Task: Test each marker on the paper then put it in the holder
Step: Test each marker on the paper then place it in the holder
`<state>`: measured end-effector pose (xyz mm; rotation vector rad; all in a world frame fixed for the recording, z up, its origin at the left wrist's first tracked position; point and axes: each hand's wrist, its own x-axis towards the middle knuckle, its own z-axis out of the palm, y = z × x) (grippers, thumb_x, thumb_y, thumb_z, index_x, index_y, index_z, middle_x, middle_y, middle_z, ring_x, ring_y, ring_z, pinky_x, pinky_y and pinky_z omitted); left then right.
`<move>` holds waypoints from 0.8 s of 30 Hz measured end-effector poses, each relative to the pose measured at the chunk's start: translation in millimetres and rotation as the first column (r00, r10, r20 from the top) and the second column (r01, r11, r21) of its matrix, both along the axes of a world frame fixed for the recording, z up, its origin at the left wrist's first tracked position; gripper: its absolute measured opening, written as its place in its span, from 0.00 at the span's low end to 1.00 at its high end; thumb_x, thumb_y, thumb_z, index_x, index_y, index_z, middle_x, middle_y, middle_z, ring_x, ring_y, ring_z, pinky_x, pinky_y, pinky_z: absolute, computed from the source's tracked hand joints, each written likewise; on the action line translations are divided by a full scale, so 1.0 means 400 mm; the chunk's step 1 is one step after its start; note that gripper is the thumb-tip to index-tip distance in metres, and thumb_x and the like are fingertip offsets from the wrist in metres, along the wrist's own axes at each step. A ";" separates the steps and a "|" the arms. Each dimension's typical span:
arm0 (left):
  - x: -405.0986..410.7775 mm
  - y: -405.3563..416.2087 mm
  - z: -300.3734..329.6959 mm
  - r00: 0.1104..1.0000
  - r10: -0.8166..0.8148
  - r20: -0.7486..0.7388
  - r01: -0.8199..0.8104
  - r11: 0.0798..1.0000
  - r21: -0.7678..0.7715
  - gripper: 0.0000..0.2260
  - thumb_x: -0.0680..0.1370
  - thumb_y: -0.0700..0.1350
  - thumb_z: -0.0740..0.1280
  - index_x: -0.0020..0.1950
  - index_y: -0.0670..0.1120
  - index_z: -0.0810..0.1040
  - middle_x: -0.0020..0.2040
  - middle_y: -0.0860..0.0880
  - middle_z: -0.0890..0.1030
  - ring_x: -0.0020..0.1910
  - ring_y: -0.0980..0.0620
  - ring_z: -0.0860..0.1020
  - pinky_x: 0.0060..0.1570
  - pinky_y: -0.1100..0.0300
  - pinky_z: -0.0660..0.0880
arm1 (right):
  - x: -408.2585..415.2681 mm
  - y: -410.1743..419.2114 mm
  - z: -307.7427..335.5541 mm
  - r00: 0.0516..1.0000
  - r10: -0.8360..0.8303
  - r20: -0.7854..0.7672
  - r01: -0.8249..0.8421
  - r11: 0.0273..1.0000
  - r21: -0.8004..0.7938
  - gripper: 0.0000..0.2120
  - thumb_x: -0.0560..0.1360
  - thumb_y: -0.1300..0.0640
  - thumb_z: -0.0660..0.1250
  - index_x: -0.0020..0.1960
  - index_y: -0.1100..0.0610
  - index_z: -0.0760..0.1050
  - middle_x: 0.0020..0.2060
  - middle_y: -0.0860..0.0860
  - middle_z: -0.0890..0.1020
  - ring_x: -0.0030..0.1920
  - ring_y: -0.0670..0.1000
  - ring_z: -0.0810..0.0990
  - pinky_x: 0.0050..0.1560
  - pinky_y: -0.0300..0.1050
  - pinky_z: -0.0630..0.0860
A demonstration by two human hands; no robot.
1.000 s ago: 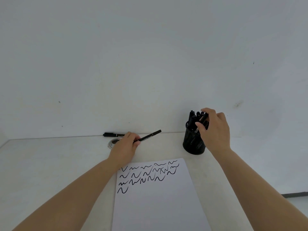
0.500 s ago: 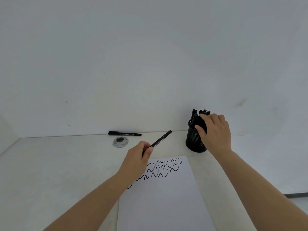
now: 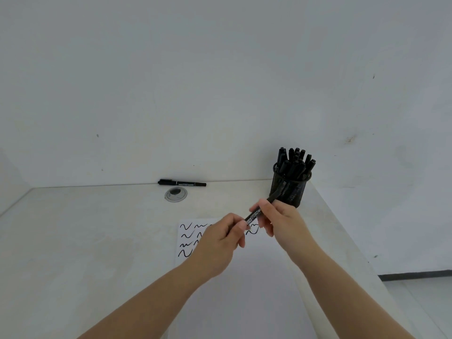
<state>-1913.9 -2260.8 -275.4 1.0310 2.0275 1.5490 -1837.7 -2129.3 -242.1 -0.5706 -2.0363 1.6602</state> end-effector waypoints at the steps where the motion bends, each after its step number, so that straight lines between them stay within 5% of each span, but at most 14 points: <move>1: 0.006 -0.005 -0.006 1.000 0.005 -0.009 -0.005 1.000 -0.027 0.10 0.80 0.47 0.58 0.41 0.54 0.75 0.29 0.58 0.77 0.29 0.55 0.66 0.32 0.64 0.64 | 0.004 -0.004 -0.005 0.999 -0.039 -0.004 0.039 0.999 -0.019 0.15 0.79 0.54 0.59 0.37 0.54 0.78 0.23 0.45 0.74 0.23 0.43 0.69 0.27 0.31 0.66; 5: 0.022 -0.030 -0.009 0.986 0.029 -0.166 -0.052 0.989 -0.135 0.09 0.80 0.48 0.58 0.42 0.56 0.74 0.30 0.59 0.78 0.26 0.59 0.67 0.28 0.69 0.63 | 0.014 -0.029 -0.023 0.989 -0.145 -0.013 0.143 0.985 -0.101 0.14 0.79 0.54 0.58 0.38 0.57 0.76 0.22 0.46 0.74 0.23 0.44 0.69 0.28 0.34 0.66; 9: 0.033 -0.044 0.006 0.894 -0.055 -0.445 -0.076 0.960 -0.271 0.10 0.81 0.51 0.53 0.44 0.51 0.71 0.30 0.55 0.71 0.29 0.57 0.68 0.30 0.62 0.61 | 0.017 -0.062 -0.045 0.994 -0.107 0.001 0.106 0.989 -0.101 0.17 0.79 0.51 0.57 0.35 0.56 0.75 0.20 0.46 0.73 0.23 0.43 0.68 0.26 0.32 0.66; 12: 0.038 -0.042 0.028 0.980 -0.081 -0.181 0.035 0.969 -0.245 0.14 0.81 0.49 0.53 0.36 0.53 0.70 0.26 0.56 0.69 0.26 0.58 0.64 0.29 0.62 0.61 | 0.008 -0.058 -0.052 0.991 -0.132 -0.004 0.131 0.987 -0.093 0.19 0.80 0.52 0.55 0.33 0.56 0.73 0.18 0.46 0.71 0.21 0.43 0.66 0.24 0.33 0.64; 14: 0.029 -0.055 0.042 0.983 -0.104 0.153 0.132 0.975 -0.181 0.17 0.81 0.48 0.54 0.33 0.51 0.70 0.23 0.57 0.65 0.24 0.57 0.61 0.27 0.64 0.58 | 0.005 -0.008 -0.035 0.961 -0.273 -0.052 0.251 0.932 -0.260 0.19 0.80 0.53 0.54 0.32 0.56 0.70 0.17 0.46 0.68 0.18 0.43 0.64 0.22 0.35 0.61; 16: 0.007 -0.092 0.041 0.958 -0.114 0.264 0.167 0.968 -0.186 0.17 0.81 0.48 0.53 0.33 0.50 0.70 0.24 0.56 0.64 0.25 0.56 0.60 0.27 0.64 0.57 | 0.025 0.070 -0.005 0.884 -0.456 -0.098 0.381 0.826 -0.415 0.18 0.80 0.54 0.54 0.32 0.55 0.69 0.20 0.49 0.67 0.17 0.43 0.63 0.21 0.36 0.59; 20: -0.028 -0.143 0.005 0.996 0.000 -0.086 -0.026 0.952 -0.304 0.14 0.81 0.47 0.55 0.36 0.51 0.72 0.26 0.56 0.74 0.26 0.58 0.69 0.31 0.66 0.67 | 0.078 0.161 0.012 0.838 -0.524 -0.155 0.479 0.841 -0.252 0.13 0.76 0.50 0.60 0.35 0.53 0.74 0.21 0.45 0.74 0.23 0.42 0.69 0.24 0.34 0.67; 24: -0.001 -0.108 -0.028 0.937 -0.110 -0.331 -0.027 0.922 -0.385 0.06 0.80 0.50 0.56 0.44 0.55 0.70 0.39 0.60 0.80 0.36 0.60 0.75 0.38 0.68 0.69 | 0.037 0.119 -0.011 0.904 -0.398 -0.156 0.389 0.917 -0.086 0.08 0.74 0.56 0.66 0.35 0.52 0.74 0.25 0.49 0.77 0.23 0.41 0.72 0.29 0.36 0.67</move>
